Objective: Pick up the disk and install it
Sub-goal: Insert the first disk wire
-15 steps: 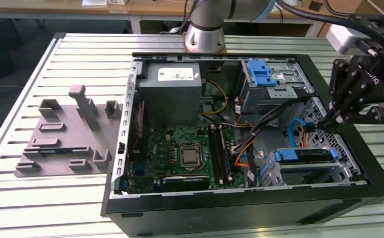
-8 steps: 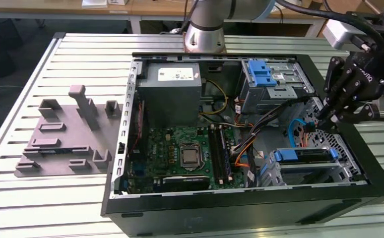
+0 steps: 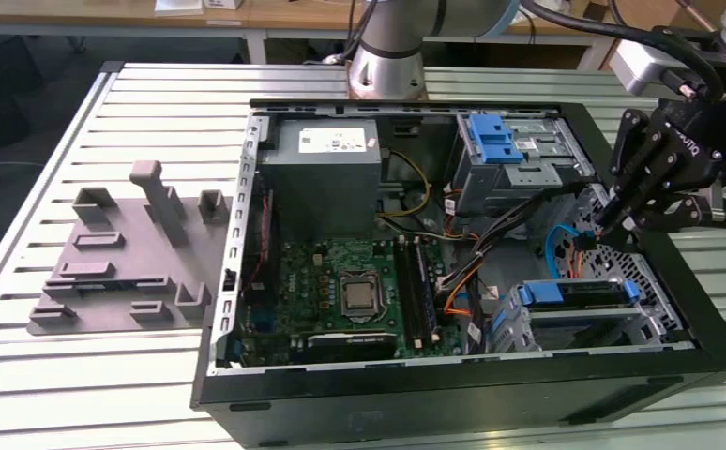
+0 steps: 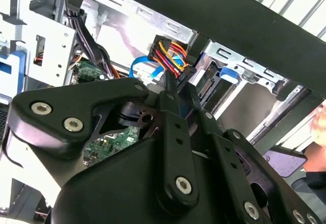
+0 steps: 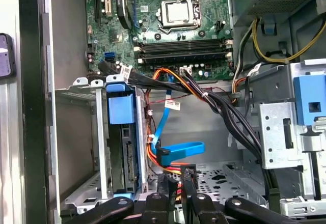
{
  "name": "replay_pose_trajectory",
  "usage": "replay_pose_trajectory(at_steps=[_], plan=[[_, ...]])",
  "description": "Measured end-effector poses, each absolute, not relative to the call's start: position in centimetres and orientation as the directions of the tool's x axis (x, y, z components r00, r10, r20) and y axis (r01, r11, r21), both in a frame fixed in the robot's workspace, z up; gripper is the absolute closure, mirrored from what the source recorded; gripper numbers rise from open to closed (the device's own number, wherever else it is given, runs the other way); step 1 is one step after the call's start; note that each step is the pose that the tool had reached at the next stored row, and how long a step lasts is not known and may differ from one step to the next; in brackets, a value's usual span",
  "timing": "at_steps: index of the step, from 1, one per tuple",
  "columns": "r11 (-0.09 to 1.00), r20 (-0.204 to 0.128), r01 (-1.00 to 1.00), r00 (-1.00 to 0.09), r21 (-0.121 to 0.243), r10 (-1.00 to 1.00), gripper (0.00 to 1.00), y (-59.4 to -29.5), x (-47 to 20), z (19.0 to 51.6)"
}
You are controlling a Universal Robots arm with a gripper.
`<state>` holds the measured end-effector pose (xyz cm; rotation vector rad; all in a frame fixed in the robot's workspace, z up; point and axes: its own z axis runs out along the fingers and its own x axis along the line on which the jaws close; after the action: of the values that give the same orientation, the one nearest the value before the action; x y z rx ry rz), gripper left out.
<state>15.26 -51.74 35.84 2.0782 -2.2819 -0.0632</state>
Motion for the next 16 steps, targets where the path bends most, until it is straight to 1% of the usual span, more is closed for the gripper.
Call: replay_pose_trajectory(at_steps=[6,7,8,13,16], plan=[[0.097,0.021,-0.993,-0.096,0.066,-0.995,0.75,-51.64,15.33,35.39],[0.098,0.022,-0.993,-0.096,0.066,-0.995,0.77,-51.65,15.33,35.39],[0.097,0.022,-0.993,-0.096,0.066,-0.995,0.83,-51.65,15.33,35.40],[0.097,0.022,-0.993,-0.096,0.066,-0.995,0.84,-51.66,15.28,35.40],[0.096,0.019,-0.994,-0.095,0.060,-0.995,0.84,-51.81,14.83,35.41]])
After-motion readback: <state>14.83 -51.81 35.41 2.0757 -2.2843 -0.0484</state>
